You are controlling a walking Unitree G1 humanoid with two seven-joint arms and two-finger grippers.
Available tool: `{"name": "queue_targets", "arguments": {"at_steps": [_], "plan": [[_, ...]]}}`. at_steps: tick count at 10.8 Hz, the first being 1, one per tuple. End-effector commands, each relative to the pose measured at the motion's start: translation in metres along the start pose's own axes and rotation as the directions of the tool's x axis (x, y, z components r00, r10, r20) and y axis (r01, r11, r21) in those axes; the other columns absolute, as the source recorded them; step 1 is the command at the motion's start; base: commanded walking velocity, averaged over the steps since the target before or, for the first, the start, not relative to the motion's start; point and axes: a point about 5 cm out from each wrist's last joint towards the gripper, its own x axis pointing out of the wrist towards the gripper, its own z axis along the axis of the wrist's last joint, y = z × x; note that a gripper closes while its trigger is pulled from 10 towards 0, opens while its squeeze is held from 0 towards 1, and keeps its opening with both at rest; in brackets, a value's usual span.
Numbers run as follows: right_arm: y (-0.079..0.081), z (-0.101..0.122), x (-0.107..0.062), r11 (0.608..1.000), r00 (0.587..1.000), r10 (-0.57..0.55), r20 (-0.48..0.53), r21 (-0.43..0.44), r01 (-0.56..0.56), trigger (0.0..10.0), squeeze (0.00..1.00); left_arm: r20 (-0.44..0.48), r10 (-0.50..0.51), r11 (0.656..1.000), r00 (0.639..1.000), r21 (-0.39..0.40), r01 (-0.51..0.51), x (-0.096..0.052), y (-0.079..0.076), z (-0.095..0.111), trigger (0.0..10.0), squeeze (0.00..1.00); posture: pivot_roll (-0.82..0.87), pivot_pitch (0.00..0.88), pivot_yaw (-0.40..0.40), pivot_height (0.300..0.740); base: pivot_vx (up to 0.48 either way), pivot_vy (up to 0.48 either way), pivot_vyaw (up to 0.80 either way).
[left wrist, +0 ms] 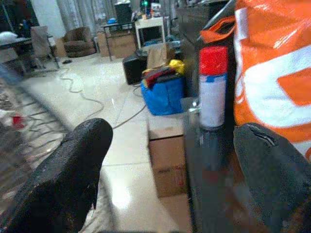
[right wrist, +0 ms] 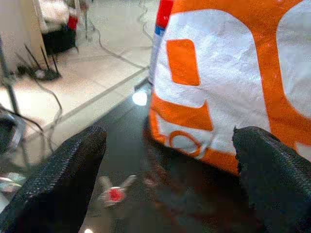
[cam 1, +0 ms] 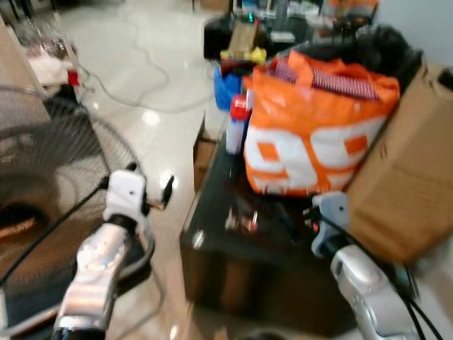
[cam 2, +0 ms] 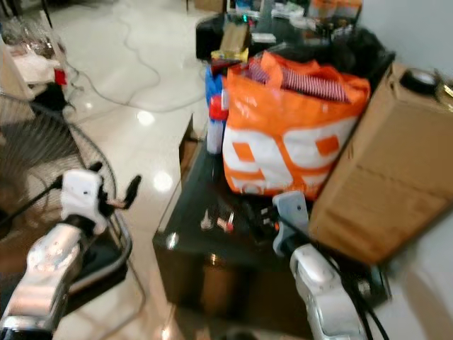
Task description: Hang keys on a hook
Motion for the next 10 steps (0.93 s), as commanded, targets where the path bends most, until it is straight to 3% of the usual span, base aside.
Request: {"name": "queue_targets", "arguments": {"at_steps": [1, 5, 6, 7, 8, 10], "plan": [[-0.001, 0.010, 0.001, 1.000, 1.000, -0.004, 0.025, -0.012, 0.005, 10.0, 1.00, 0.011, -0.002, 1.000, 1.000, 0.019, 0.002, 0.000, 0.001, 0.003, 10.0, 0.00, -0.02, 0.000, -0.062, 0.740, 0.409, 0.000, 0.00], [-0.002, 0.020, 0.000, 0.998, 1.000, -0.009, 0.006, -0.055, 0.009, 10.0, 1.00, -0.014, -0.013, 1.000, 1.000, 0.024, 0.014, 0.002, -0.001, -0.002, 10.0, 0.00, -0.03, 0.000, -0.081, 0.740, 0.081, 0.000, 0.00], [-0.004, 0.021, 0.001, 0.999, 1.000, -0.009, -0.005, -0.049, 0.009, 10.0, 0.76, -0.016, -0.030, 0.999, 0.999, 0.026, 0.031, 0.003, -0.002, -0.003, 10.0, 0.00, -0.03, 0.000, -0.085, 0.740, 0.000, 0.000, 0.00], [-0.009, 0.017, 0.007, 0.998, 0.998, -0.023, -0.058, -0.066, 0.020, 10.0, 0.00, -0.035, -0.076, 0.996, 0.996, 0.043, 0.078, 0.005, -0.004, -0.006, 10.0, 0.00, -0.02, 0.000, -0.089, 0.740, 0.000, 0.000, 0.00], [-0.016, 0.009, 0.013, 0.994, 0.993, -0.040, -0.114, -0.106, 0.028, 10.0, 0.00, -0.065, -0.130, 0.989, 0.989, 0.059, 0.133, 0.009, -0.005, -0.010, 10.0, 0.00, -0.02, 0.000, -0.095, 0.740, 0.000, 0.000, 0.00], [-0.015, -0.003, 0.020, 0.992, 0.985, -0.018, -0.172, -0.128, -0.004, 10.0, 0.00, -0.108, -0.178, 0.977, 0.978, 0.099, 0.189, 0.019, -0.003, -0.017, 10.0, 0.00, -0.02, 0.000, -0.090, 0.740, 0.000, 0.000, 0.00]]}}
